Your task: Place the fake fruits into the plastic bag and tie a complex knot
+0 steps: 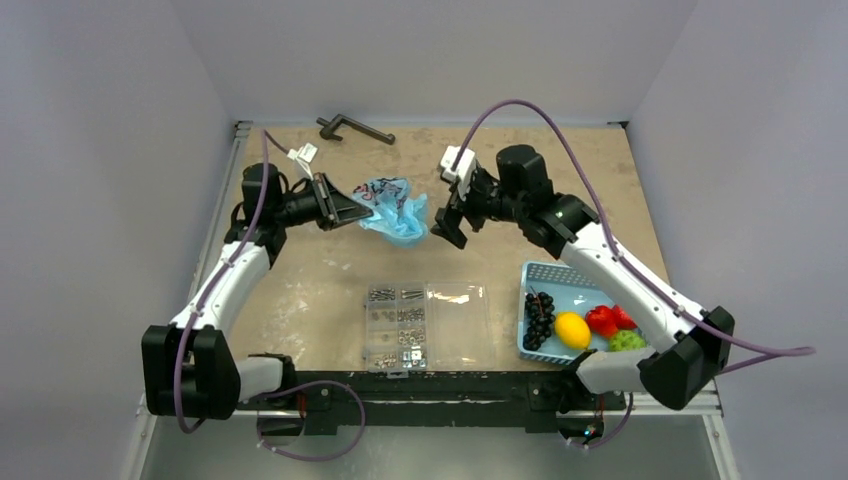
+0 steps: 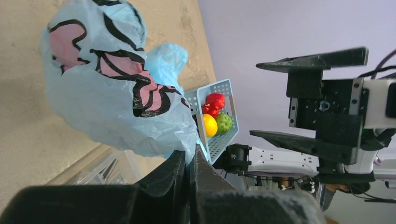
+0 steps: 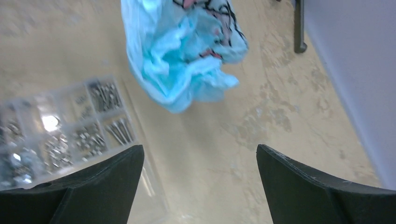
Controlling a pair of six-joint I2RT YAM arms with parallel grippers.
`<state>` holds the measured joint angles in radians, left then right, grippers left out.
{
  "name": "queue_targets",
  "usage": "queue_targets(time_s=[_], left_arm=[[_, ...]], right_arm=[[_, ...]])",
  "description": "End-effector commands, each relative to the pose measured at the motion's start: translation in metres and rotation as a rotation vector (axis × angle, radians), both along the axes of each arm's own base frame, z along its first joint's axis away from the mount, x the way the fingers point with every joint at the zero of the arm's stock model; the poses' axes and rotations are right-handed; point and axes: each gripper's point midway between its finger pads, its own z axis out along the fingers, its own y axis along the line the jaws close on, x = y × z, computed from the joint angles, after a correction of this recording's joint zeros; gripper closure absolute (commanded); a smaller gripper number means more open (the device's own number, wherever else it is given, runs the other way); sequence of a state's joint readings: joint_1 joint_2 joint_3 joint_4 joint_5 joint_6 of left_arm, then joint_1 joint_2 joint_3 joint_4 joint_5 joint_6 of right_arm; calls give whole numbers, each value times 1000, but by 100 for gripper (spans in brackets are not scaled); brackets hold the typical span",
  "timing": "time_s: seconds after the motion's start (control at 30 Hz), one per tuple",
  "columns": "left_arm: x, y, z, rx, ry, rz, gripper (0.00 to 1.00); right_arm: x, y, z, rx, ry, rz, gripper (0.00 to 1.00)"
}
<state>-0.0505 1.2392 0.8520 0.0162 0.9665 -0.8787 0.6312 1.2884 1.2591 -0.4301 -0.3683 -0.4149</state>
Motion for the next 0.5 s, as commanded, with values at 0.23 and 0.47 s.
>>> queue_targets(time_s=[0.23, 0.47], left_arm=[[-36, -35, 44, -23, -227, -183, 100], [-38, -37, 43, 12, -296, -186, 100]], right_arm=[[41, 37, -33, 332, 695, -136, 1], [11, 61, -50, 465, 1011, 8, 21]])
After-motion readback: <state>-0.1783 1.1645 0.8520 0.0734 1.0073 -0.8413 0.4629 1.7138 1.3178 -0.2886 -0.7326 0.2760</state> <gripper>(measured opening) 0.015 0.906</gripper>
